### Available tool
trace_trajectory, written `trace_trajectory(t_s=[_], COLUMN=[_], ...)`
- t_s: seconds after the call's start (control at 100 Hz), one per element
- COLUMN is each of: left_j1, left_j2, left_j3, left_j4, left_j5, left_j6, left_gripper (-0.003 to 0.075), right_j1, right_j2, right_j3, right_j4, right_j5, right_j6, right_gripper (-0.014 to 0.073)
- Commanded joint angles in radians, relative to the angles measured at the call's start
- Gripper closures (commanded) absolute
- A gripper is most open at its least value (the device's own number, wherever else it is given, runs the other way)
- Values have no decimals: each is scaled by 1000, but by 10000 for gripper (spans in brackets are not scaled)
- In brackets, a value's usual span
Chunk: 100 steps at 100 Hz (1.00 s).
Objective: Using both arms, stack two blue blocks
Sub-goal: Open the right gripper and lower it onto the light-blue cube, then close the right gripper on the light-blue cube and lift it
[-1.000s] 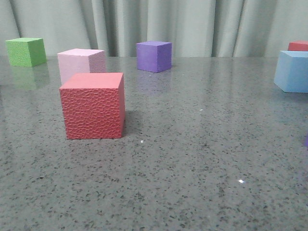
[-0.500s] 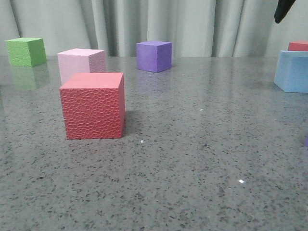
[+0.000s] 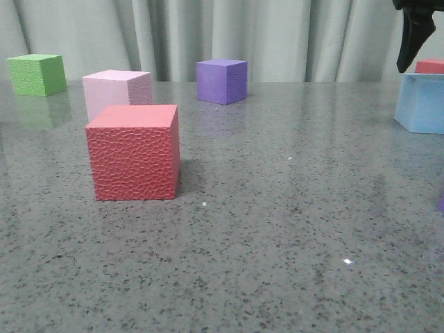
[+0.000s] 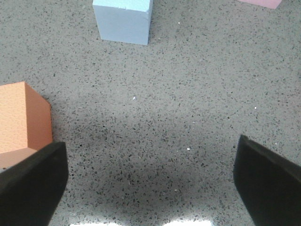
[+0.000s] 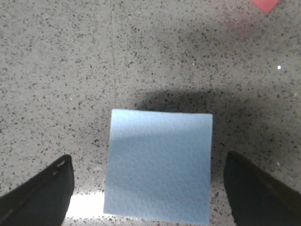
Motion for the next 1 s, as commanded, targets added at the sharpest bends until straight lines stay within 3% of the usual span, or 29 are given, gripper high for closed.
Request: trace_trajectory(t_s=[0.0,0.59,0.84,0.99], left_j1=[2,2,2,2], left_j2=[4,4,4,4], left_j3=[-38,-38,-38,-38], left_j4=[-10,-10,-10,-10], left_j5=[-52,-52,-52,-52], left_j6=[1,1,1,1], left_gripper=[38,38,38,38], right_j1=[-5,-5,-5,-5], right_j2=[-17,66,66,66], right_j3=[-37,-40,-40,-47], right_j4=[-8,-11,-11,-11], right_j5=[-46,-39,-29,-17], right_j6=[-2,-2,-2,-2], right_gripper=[-42,-34,175,194])
